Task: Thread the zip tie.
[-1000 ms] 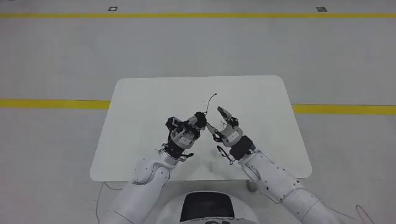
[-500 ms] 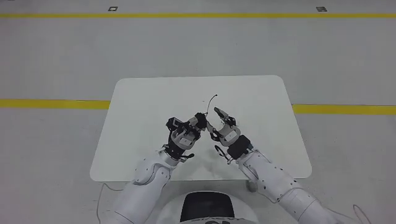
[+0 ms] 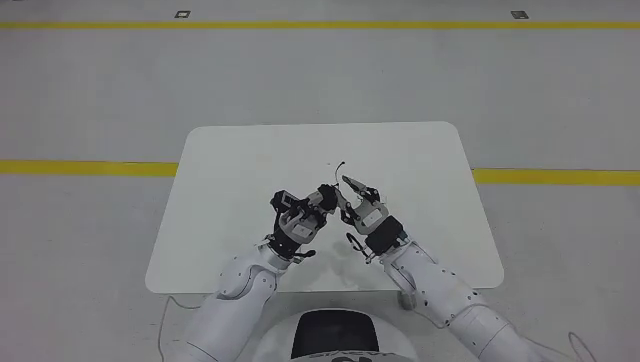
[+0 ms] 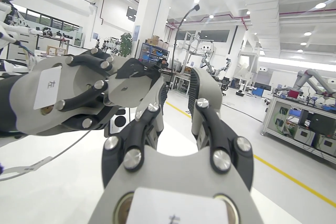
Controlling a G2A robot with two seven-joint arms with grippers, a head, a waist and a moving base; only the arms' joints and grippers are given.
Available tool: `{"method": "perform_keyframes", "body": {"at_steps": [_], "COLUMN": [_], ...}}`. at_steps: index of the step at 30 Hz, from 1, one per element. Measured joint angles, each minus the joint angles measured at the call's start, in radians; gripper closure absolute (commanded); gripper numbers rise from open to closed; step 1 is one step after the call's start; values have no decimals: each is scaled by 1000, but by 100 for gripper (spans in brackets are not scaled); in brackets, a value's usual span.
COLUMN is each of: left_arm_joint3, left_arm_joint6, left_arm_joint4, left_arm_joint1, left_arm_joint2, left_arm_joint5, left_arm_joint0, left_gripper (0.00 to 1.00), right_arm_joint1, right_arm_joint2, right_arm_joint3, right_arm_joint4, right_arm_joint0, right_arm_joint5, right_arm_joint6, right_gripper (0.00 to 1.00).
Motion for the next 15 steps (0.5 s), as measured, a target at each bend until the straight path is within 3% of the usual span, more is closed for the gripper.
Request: {"method": "perform_keyframes", "body": {"at_steps": [5, 15], "left_arm_joint3": [1, 4], "left_arm_joint6": [-2, -2], "left_arm_joint4": [0, 1], "left_arm_joint1": [-1, -4], "left_arm_joint2": [-1, -3], "left_arm_joint5": [0, 0], "left_arm_joint0": [0, 0], "left_gripper": [100, 100], "right_arm_joint1": [-4, -9], "right_arm_joint2": [9, 28], "right_arm_joint3": [-1, -1], "right_arm_joint4": [-10, -40], "right_arm_joint0": [-4, -17], "right_arm_joint5": [-5, 0], "right_arm_joint6": [3, 21], "right_gripper": [100, 100]}}
